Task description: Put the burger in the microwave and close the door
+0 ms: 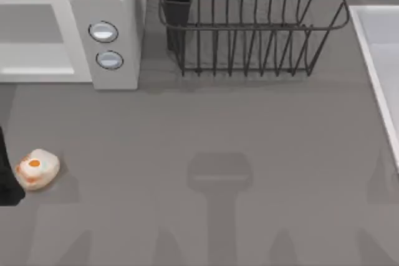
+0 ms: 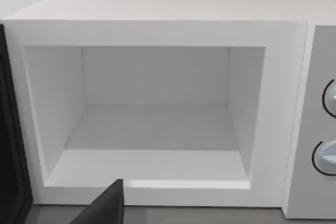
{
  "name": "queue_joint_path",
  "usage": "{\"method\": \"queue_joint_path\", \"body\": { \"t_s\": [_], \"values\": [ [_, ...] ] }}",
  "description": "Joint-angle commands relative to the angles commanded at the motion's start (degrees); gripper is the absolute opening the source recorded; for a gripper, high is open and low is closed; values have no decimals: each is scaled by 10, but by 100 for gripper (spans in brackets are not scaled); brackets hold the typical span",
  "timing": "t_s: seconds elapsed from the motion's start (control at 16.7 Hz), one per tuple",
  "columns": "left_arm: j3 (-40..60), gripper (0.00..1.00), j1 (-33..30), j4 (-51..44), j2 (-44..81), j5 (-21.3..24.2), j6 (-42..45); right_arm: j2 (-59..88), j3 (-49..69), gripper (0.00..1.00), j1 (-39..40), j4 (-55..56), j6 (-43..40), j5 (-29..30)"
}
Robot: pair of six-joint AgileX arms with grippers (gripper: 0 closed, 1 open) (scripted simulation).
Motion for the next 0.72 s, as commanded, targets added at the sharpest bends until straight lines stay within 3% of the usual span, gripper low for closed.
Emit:
{"method": "queue_joint_path", "body": {
  "t_s": [0.36, 0.72],
  "values": [
    [54, 100, -4, -46, 61, 0, 28, 0, 0, 100, 0, 0, 0, 0],
    [237, 100, -15, -196, 323, 0, 120, 0, 0, 100, 0, 0, 0, 0]
  ]
}}
